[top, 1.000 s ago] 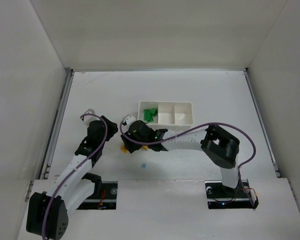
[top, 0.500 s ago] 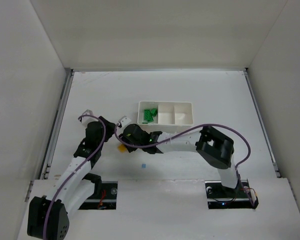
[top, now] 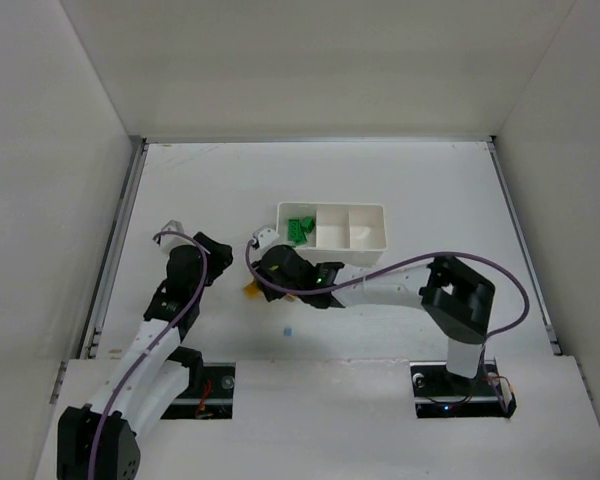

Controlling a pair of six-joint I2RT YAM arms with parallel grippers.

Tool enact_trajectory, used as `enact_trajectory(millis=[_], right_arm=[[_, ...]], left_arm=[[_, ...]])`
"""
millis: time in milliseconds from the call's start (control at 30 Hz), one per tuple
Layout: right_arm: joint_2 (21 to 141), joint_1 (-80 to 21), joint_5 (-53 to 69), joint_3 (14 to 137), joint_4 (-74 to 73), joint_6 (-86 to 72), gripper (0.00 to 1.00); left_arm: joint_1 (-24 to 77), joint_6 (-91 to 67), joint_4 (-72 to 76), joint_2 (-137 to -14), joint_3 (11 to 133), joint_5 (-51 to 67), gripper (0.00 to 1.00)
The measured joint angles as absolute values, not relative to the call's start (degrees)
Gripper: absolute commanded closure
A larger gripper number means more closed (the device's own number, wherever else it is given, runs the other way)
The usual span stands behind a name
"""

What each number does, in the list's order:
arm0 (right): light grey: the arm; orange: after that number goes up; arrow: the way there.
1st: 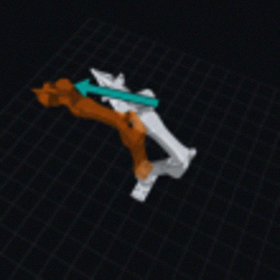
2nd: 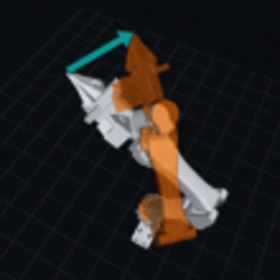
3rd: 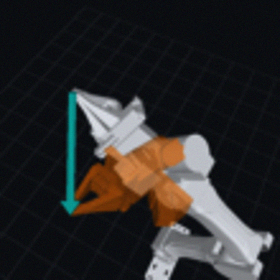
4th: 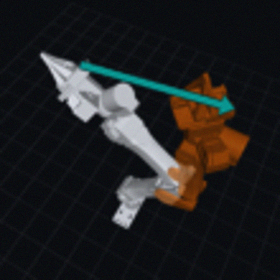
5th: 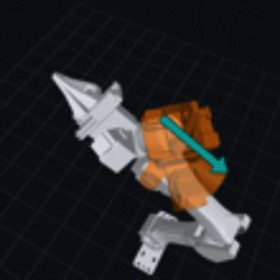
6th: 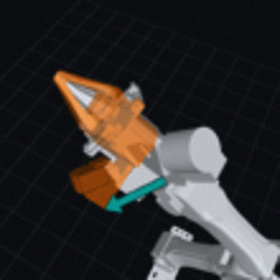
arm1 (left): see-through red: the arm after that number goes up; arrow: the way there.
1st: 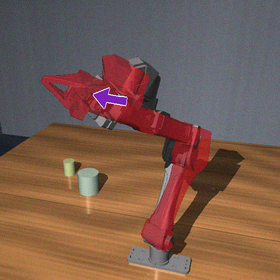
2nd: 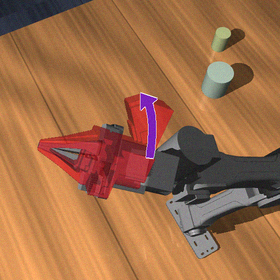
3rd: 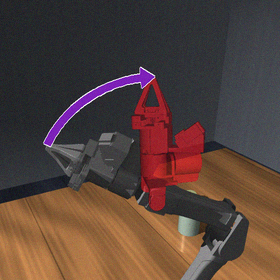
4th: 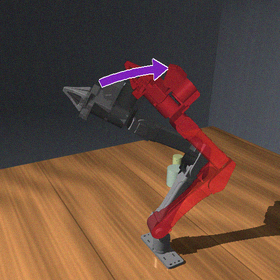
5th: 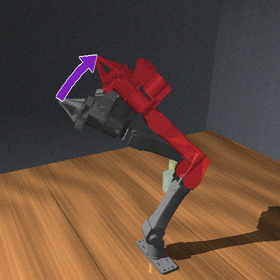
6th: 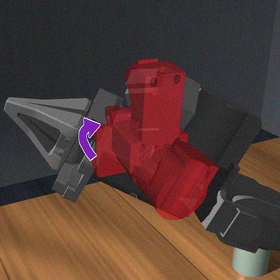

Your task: Sort the legos into containers by color

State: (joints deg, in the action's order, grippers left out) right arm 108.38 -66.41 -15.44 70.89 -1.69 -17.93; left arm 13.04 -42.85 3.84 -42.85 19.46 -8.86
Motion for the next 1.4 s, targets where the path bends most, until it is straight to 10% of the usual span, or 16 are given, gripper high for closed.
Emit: enact_trajectory(millis=[1400], right_arm=[[78.8,-46.0,-1.4,48.8,9.7,-28.5,0.82]], left_arm=[[40.1,-36.3,20.2,-60.5,33.2,-7.0,0.64]])
